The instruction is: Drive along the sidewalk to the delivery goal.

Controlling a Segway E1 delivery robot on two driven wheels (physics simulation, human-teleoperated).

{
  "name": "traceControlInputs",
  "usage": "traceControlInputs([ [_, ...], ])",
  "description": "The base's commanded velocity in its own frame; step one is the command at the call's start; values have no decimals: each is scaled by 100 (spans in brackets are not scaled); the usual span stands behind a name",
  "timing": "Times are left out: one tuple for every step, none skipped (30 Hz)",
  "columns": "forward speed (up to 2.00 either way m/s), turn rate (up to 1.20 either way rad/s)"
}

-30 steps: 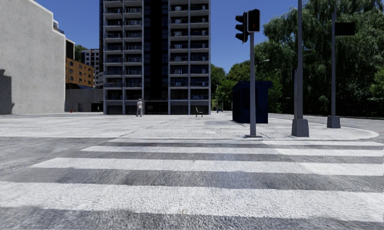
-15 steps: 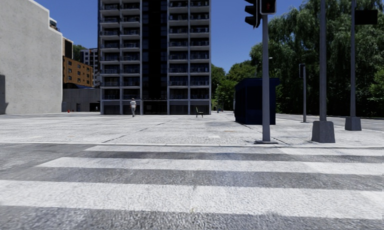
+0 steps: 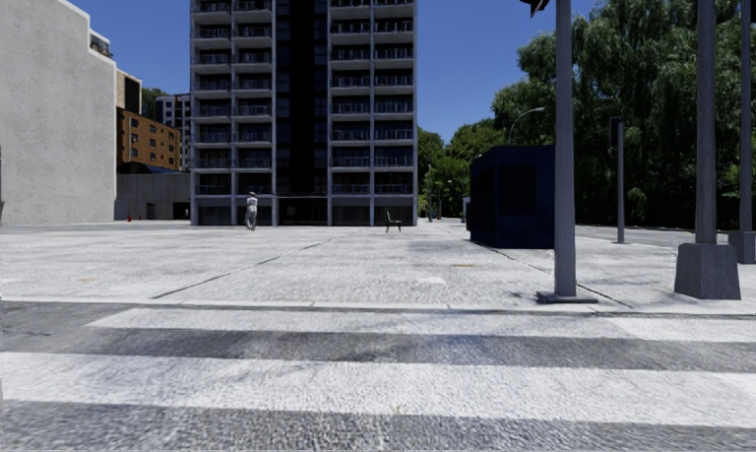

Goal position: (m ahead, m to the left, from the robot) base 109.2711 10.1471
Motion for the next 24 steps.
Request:
traceControlInputs([
  [200, 0],
  [200, 0],
  [200, 0],
  [200, 0],
  [200, -70],
  [200, -70],
  [200, -95],
  [200, -109],
  [200, -110],
  [200, -23],
  [200, -6],
  [200, -1],
  [200, -1],
  [200, 0],
  [200, 0],
  [200, 0],
  [200, 0],
  [200, 0],
  [200, 0],
  [200, 0],
  [200, 0],
  [200, 0],
  [200, 0],
  [200, 0],
])
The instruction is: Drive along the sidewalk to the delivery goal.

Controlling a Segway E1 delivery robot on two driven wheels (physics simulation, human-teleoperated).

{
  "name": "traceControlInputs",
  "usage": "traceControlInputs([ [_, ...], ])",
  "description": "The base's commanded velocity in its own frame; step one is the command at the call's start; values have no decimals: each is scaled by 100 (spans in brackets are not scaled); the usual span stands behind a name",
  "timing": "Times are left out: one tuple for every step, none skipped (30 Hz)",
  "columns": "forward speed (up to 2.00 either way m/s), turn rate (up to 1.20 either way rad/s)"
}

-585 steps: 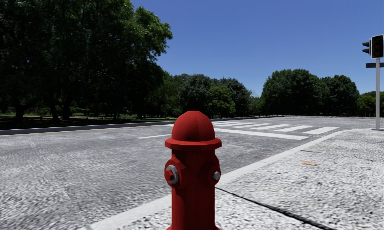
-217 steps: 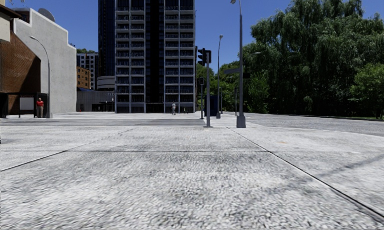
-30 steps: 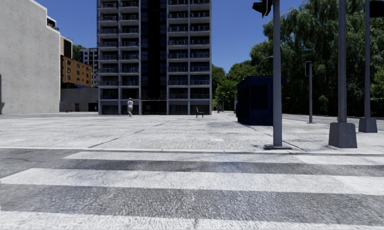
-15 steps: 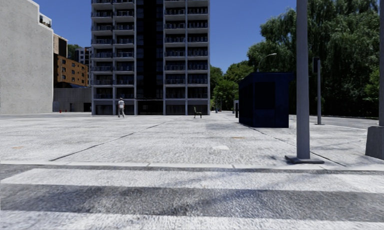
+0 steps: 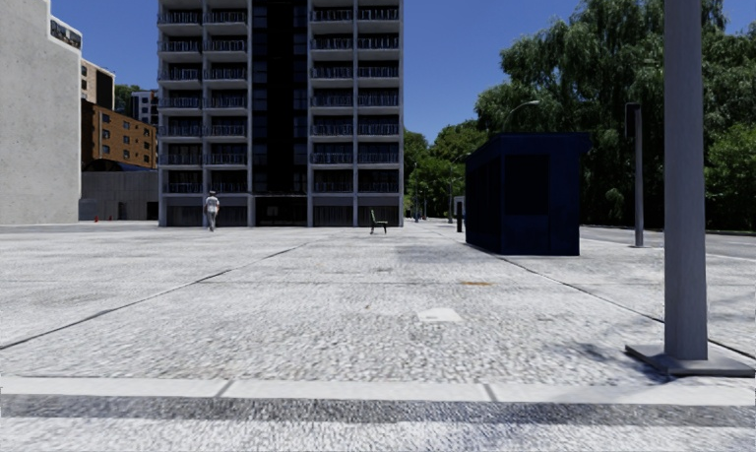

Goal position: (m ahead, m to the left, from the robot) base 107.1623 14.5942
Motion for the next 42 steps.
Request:
traceControlInputs([
  [200, 0],
  [200, 0],
  [200, 0],
  [200, 0],
  [200, 0],
  [200, 0],
  [200, 0],
  [200, 0],
  [200, 0],
  [200, 0],
  [200, 0],
  [200, 0],
  [200, 0],
  [200, 0],
  [200, 0],
  [200, 0],
  [200, 0],
  [200, 0],
  [200, 0],
  [200, 0],
  [200, 0],
  [200, 0],
  [200, 0],
  [200, 0],
  [200, 0],
  [200, 0],
  [200, 0],
  [200, 0],
  [200, 0],
  [200, 0],
  [200, 0],
  [200, 0],
  [200, 0],
  [200, 0],
  [200, 0],
  [200, 0],
  [200, 0],
  [200, 0],
  [200, 0],
  [200, 0],
  [200, 0],
  [200, 0],
])
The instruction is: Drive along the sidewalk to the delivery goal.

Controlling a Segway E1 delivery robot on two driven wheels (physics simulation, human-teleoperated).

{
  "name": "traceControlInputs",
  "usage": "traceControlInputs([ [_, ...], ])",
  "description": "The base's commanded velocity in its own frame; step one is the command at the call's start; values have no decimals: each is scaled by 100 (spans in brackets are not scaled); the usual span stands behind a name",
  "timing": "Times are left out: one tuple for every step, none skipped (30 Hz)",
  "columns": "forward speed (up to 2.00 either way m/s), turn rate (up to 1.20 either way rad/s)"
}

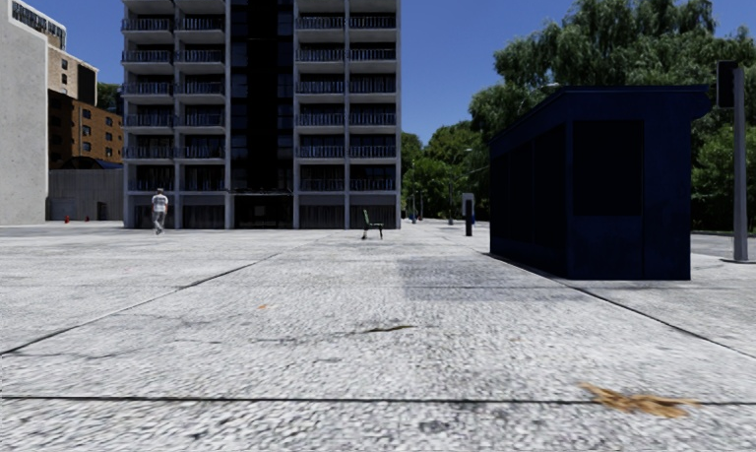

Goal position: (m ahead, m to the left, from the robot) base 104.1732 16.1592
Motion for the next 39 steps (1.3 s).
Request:
traceControlInputs([
  [200, 0],
  [200, 0],
  [200, 0],
  [200, 0],
  [200, 0],
  [200, 0],
  [200, 0],
  [200, 0],
  [200, 0],
  [200, 0],
  [200, 0],
  [200, 0],
  [200, 0],
  [200, 0],
  [200, 0],
  [200, 0],
  [200, 0],
  [200, 0],
  [200, 0],
  [200, 0],
  [200, 0],
  [200, 0],
  [200, 0],
  [200, 0],
  [200, 0],
  [200, 0],
  [200, 0],
  [200, 0],
  [200, 0],
  [200, 0],
  [200, 0],
  [200, 0],
  [200, 0],
  [200, 0],
  [200, 0],
  [200, 0],
  [200, 0],
  [200, 0],
  [200, 0],
])
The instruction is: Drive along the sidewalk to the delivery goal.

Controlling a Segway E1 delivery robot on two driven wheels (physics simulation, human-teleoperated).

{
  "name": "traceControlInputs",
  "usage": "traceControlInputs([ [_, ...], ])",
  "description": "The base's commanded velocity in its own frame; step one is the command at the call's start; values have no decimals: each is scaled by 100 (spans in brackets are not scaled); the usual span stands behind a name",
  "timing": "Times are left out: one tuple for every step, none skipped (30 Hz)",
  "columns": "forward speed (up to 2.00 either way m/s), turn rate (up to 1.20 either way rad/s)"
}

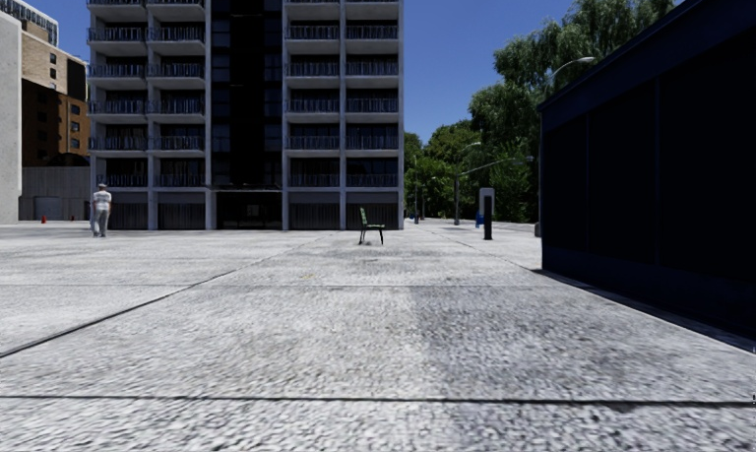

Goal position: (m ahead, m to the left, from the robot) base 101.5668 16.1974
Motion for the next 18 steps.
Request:
traceControlInputs([
  [200, 0],
  [200, 0],
  [200, 0],
  [200, 0],
  [200, 0],
  [200, 0],
  [200, 0],
  [200, 0],
  [200, 0],
  [200, 0],
  [200, 0],
  [200, 0],
  [200, 0],
  [200, 0],
  [200, 0],
  [200, 0],
  [200, 0],
  [200, 0],
])
